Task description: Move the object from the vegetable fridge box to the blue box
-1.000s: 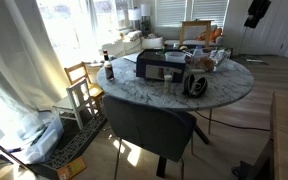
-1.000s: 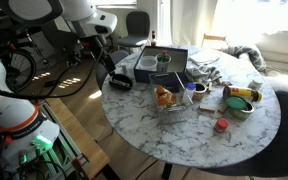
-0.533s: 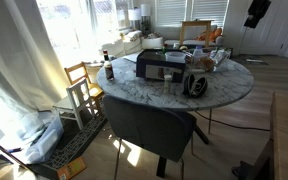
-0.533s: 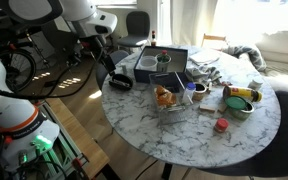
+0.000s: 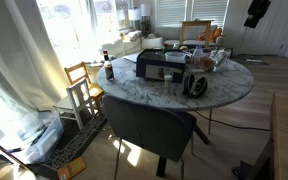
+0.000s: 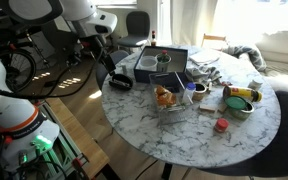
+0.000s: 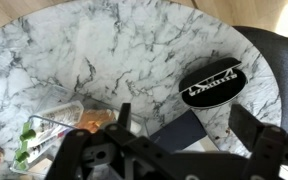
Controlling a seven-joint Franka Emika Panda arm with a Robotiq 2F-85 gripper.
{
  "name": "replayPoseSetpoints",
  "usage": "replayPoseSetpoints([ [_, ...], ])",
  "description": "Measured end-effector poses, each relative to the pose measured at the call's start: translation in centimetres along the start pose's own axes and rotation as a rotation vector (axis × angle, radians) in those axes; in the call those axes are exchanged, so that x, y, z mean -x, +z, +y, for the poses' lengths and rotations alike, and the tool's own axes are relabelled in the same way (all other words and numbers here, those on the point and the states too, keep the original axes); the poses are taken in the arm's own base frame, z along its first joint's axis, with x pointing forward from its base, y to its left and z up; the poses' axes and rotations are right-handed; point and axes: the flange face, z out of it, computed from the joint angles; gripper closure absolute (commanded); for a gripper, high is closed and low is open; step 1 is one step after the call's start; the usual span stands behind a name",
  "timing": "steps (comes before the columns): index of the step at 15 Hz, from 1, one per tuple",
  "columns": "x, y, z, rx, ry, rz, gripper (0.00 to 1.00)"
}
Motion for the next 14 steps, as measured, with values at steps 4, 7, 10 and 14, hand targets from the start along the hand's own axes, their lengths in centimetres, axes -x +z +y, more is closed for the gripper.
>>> replayPoseSetpoints([
  [4,-1.4,-0.1,-0.4,0.03,-0.02,-0.002,0.0],
  [7,-3.5,0.1,-1.0,0.076,-0.046,-0.022,0.0],
  [10,-5.9,0.7,-0.9,0.128,-0.051,-0.043,0.0],
  [14,-8.9,2.3,0.4,0.165,-0.024,-0.067,0.0],
])
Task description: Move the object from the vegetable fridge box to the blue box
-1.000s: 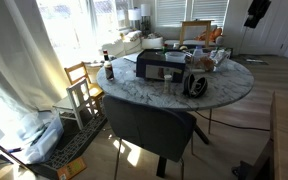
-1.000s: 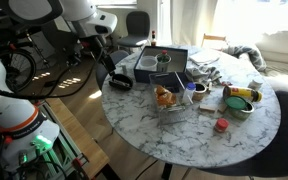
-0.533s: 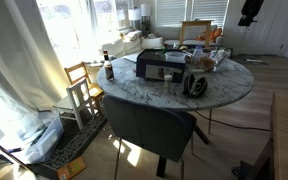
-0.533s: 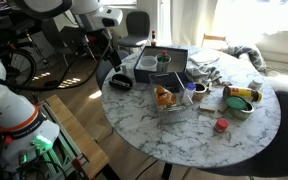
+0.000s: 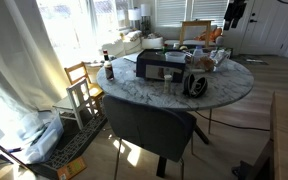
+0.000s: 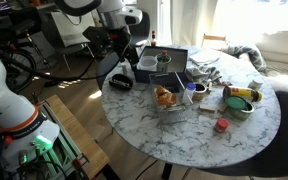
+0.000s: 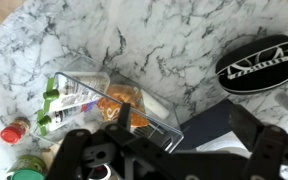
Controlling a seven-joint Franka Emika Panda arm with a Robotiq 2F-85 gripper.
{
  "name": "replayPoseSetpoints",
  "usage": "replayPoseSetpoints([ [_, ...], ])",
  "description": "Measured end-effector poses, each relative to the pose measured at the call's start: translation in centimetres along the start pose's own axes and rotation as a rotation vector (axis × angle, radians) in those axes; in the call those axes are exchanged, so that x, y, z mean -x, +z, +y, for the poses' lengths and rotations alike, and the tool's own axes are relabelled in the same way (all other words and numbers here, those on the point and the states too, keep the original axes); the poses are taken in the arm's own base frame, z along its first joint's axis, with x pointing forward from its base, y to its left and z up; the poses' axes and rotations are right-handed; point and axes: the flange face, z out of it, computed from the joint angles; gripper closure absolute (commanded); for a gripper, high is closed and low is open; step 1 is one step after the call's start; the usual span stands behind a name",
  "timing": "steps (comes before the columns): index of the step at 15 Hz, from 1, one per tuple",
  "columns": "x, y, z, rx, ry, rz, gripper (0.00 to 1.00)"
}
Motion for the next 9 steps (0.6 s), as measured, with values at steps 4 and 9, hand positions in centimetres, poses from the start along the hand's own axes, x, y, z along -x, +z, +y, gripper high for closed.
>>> replayPoseSetpoints([
  [4,-2.8,2.3,1.9,0.032,0.041,-0.008,0.0],
  [9,-5.4,5.6,4.3,0.06,0.09,-0.05,0.0],
])
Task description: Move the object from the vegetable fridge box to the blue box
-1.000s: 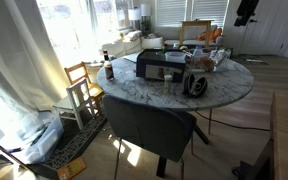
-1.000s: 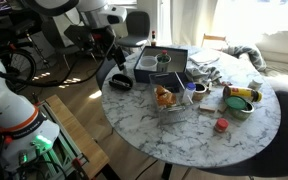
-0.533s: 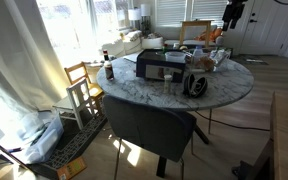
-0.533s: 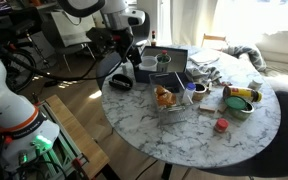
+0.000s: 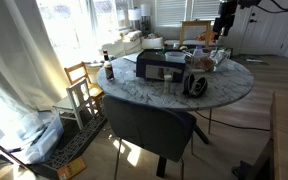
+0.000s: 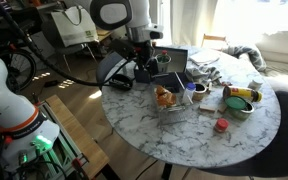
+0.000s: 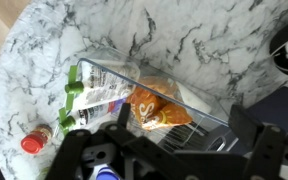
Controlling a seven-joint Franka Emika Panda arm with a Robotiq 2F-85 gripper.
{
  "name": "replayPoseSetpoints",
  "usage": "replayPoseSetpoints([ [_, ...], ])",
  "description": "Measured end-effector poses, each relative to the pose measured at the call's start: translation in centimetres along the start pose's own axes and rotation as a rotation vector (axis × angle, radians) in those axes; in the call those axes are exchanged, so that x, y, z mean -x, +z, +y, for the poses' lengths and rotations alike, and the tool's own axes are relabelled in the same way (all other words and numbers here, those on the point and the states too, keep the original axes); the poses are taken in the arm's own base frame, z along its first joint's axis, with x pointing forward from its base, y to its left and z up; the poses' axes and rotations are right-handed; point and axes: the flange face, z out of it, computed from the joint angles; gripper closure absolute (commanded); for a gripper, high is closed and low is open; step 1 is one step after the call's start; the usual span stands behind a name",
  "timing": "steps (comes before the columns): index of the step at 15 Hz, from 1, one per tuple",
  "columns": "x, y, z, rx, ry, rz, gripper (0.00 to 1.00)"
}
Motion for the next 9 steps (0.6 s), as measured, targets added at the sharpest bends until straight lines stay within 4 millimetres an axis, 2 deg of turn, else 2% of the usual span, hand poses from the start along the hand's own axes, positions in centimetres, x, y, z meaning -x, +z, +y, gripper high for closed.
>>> replayPoseSetpoints([
  [9,-4.4,5.0,1.0,0.013,0.124,-0.045,0.0],
])
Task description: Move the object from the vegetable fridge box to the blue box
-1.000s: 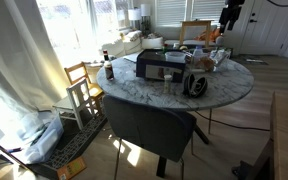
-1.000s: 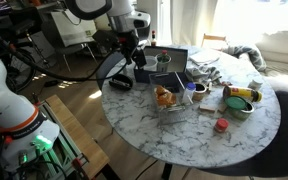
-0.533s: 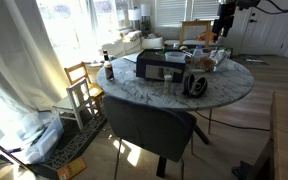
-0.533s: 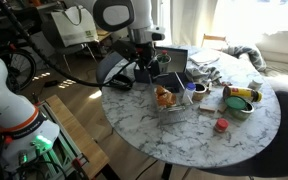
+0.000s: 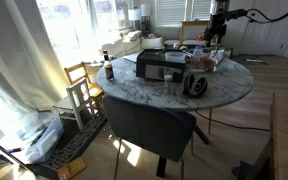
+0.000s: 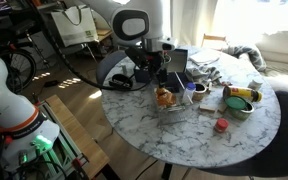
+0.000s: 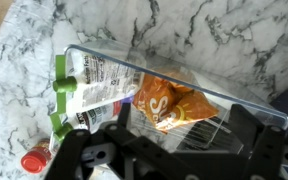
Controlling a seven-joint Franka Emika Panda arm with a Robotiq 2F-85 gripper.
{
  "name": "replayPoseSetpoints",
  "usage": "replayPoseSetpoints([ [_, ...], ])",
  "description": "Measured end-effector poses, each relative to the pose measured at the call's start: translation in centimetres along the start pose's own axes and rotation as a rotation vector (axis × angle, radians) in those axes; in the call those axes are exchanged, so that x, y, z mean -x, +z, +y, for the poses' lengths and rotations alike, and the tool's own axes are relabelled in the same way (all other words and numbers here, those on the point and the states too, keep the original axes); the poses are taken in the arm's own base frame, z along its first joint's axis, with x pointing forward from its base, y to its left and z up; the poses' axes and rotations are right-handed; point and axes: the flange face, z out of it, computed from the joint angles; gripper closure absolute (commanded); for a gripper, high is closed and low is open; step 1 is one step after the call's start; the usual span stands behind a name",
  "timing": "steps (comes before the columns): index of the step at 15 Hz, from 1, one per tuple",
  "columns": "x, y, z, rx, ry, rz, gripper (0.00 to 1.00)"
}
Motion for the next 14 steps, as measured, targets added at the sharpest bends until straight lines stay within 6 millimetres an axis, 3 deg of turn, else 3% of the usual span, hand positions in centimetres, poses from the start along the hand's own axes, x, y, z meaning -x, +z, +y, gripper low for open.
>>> replayPoseSetpoints([
  [11,-2.8,4.9,-2.5,0.013,0.087,-0.058,0.01],
  [14,-3.2,5.7,-2.9,0.013,0.107,-0.066,0.2],
])
